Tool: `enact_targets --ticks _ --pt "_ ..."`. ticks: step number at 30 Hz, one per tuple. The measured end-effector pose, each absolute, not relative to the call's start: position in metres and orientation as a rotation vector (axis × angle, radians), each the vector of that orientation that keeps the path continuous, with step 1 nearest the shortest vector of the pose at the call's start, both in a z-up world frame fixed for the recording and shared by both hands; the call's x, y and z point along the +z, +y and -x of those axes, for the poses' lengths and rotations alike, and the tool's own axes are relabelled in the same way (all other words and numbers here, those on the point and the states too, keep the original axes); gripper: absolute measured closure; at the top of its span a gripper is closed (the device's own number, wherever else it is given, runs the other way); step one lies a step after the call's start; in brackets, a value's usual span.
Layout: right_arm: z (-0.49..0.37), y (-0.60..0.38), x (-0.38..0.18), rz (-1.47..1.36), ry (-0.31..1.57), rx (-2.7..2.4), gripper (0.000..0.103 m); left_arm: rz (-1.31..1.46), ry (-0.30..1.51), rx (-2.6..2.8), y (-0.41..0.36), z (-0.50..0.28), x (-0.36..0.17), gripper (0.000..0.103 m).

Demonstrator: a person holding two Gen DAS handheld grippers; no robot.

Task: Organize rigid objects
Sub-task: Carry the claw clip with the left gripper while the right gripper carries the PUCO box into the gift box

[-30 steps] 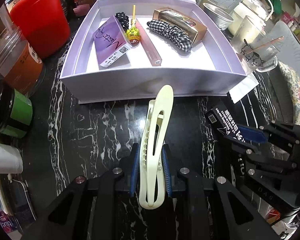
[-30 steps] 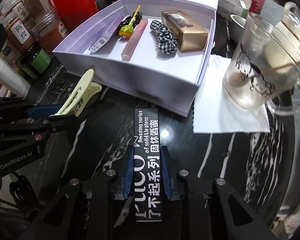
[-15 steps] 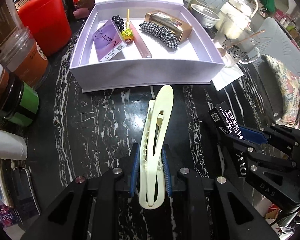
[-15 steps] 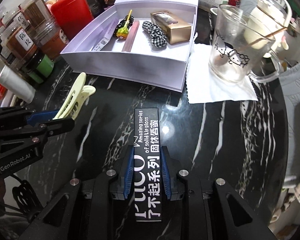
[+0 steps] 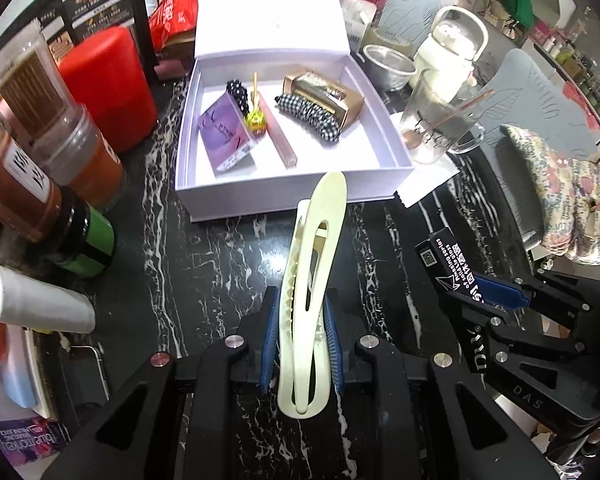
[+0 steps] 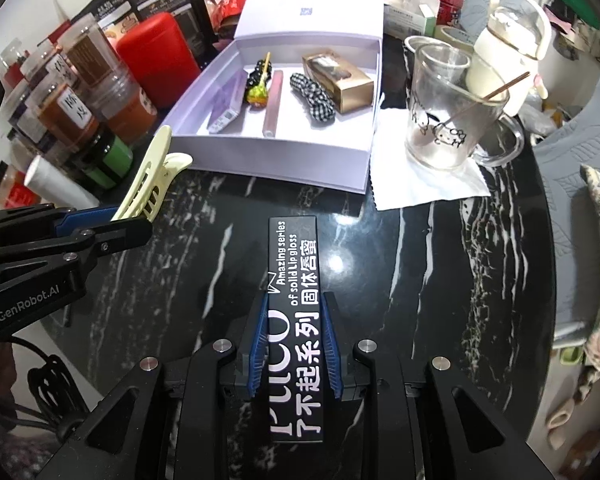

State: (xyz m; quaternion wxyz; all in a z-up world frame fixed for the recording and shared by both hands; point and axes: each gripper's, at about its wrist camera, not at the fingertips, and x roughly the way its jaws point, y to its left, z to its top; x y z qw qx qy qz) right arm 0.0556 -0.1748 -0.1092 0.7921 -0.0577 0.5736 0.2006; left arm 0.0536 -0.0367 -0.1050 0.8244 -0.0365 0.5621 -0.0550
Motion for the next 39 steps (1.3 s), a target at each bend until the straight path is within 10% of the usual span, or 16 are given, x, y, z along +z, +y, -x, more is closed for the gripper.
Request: enact_targets --ticks 39 --pt "-0.122 -0.154 -0.046 0.105 1.184 0.429 0.078 0.091 1.103 -0.126 -0.014 -0.138 -0.054 0.081"
